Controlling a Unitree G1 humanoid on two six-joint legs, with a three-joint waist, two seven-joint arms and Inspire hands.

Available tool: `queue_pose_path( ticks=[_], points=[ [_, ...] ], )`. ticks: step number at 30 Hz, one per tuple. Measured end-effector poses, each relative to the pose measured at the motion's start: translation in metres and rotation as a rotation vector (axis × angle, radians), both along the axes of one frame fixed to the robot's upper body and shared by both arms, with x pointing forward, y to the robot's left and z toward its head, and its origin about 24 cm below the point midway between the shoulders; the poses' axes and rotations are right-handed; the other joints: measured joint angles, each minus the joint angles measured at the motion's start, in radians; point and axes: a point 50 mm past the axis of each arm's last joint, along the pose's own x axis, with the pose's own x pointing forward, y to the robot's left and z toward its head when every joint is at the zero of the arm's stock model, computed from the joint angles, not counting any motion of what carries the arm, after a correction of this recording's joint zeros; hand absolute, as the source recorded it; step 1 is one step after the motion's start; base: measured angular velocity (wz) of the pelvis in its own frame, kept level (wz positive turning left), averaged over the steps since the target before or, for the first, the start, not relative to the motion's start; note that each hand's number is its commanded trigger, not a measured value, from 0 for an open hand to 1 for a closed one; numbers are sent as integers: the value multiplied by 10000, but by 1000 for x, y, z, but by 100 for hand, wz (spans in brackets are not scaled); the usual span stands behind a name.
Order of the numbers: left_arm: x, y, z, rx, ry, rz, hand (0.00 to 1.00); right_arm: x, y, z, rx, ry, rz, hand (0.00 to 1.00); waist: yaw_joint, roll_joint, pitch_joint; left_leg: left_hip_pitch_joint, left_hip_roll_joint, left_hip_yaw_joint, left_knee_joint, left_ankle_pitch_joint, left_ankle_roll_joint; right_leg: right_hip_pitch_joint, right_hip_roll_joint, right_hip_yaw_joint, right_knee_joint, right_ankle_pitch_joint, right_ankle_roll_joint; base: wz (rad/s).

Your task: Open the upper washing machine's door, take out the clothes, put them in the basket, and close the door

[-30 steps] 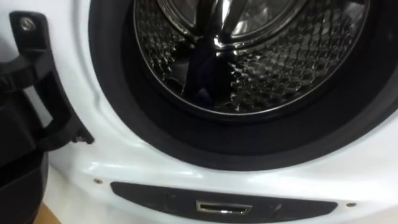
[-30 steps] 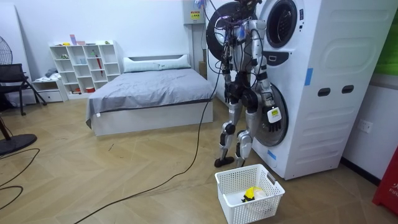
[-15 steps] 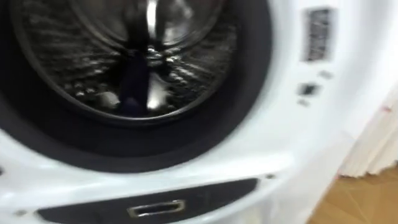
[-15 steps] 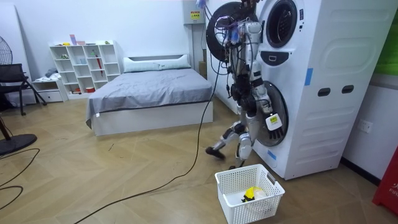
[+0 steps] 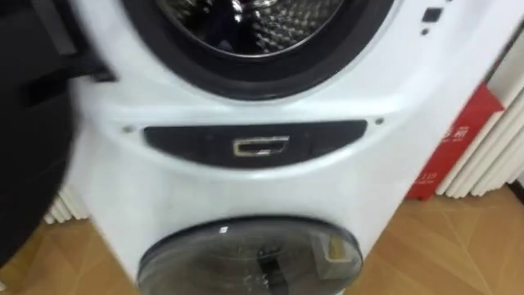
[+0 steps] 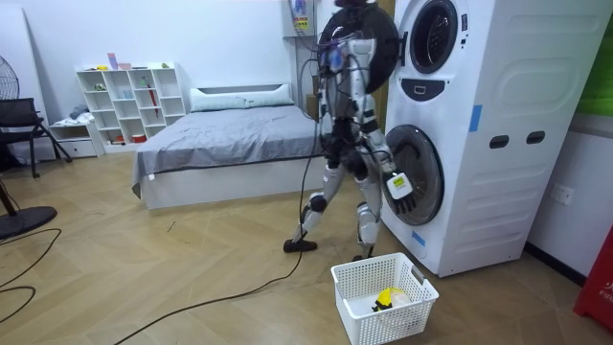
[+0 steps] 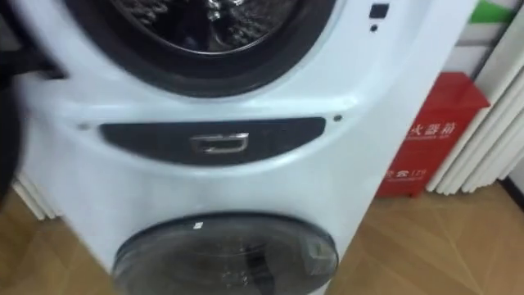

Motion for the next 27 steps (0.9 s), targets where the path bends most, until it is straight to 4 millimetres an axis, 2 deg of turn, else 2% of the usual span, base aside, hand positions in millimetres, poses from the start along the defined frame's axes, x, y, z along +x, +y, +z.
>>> queue_pose_path(
  ticks=[1,2,3,4,5,6,7,8,9,11,12,13,15,16,17,21,23,26,27],
  points=[
    [-2,0,-1,19,50,-7,0,-6,-1,-1,187,87,-574,0,9,30,13,-72,91,463,17,144,-15,-81,-178,133,1192,-780,-105,33],
    [-2,0,-1,11,43,-1,0,-7,-2,-1,225,66,-730,0,26,32,13,-74,96,578,-97,295,-9,-79,-264,117,1818,-1271,-83,35],
    [-3,0,-1,-47,-65,-24,0,-7,-4,-1,219,48,-788,0,106,30,-30,-50,133,936,-455,639,-54,31,-456,137,3009,-2271,25,38],
    [-2,-1,-1,-136,-186,-83,0,-7,-6,0,187,49,-772,0,149,21,-51,-26,157,1255,-789,970,-126,370,-770,157,3886,-3125,10,40],
    [-3,-2,-1,-181,-223,-112,0,-7,-7,0,174,51,-771,0,166,31,-50,-24,155,1320,-908,1095,-138,609,-935,165,4209,-3490,43,29],
    [-6,-1,-1,-221,-223,-107,0,-8,-7,0,171,70,-759,0,335,-38,-96,-9,141,1538,-1043,1262,-172,1161,-1241,247,4581,-4019,162,-9],
    [-10,3,-2,-170,-157,0,0,-7,-4,-1,232,68,-681,0,569,-98,-110,-43,97,1712,-980,1278,-203,1689,-1454,511,4625,-4399,349,-29],
    [-13,6,-2,-140,-83,156,0,-7,0,-2,333,37,-662,0,645,-211,-99,-63,48,1782,-947,1295,-284,2139,-1535,603,4193,-4639,581,-30],
    [-14,8,-2,-152,-80,234,0,-7,1,-2,374,38,-642,0,649,-331,-58,-56,23,1755,-906,1322,-328,2207,-1470,628,3761,-4695,646,-25],
    [-12,7,-2,-343,-266,597,0,0,5,-1,367,-116,-208,0,887,-248,-122,-252,-31,1676,-906,1412,-436,2398,-1054,785,2551,-4688,572,-56],
    [-13,7,-2,-393,-300,719,0,2,6,0,382,-152,-67,0,918,-209,-115,-294,15,1545,-903,1439,-456,2458,-954,826,2326,-4611,488,-60],
    [-13,8,-2,-428,-336,831,0,3,11,-1,528,-131,244,0,910,-218,-98,-310,91,1223,-935,1546,-490,2576,-791,862,1959,-4407,398,-26],
    [-13,7,-2,-557,-438,1022,0,0,16,-3,743,56,722,0,855,-349,-83,-216,184,1183,-1069,1642,-568,2733,-628,908,1634,-4283,336,-9],
    [-12,6,-2,-632,-528,1020,0,0,19,-3,812,99,944,0,891,-386,-125,-232,257,1223,-1065,1661,-601,2702,-532,956,1481,-4207,303,-9],
    [-12,5,-1,-644,-583,1019,0,1,20,-3,815,91,1246,0,927,-480,-126,-271,329,1238,-1066,1678,-630,2692,-453,953,1329,-4107,262,-7],
    [-22,5,-4,-736,-388,1298,0,3,20,-2,703,-25,1691,0,929,-602,-124,-452,514,1198,-1034,1695,-670,2749,-254,903,828,-3796,179,-3],
    [-29,6,-6,-836,-390,1811,0,2,20,-2,668,-78,1657,0,928,-557,-98,-457,601,1155,-994,1666,-715,2874,-145,910,609,-3681,140,-4],
    [-30,5,-6,-987,-562,2114,0,1,20,-2,663,-142,1672,0,932,-452,-101,-549,622,969,-993,1664,-720,2869,-98,877,506,-3659,111,4],
    [-29,5,-5,-1042,-654,2128,0,2,20,-2,668,-163,1675,0,937,-371,-79,-546,625,936,-1013,1664,-723,2912,-92,829,480,-3658,109,8]
  ],
)
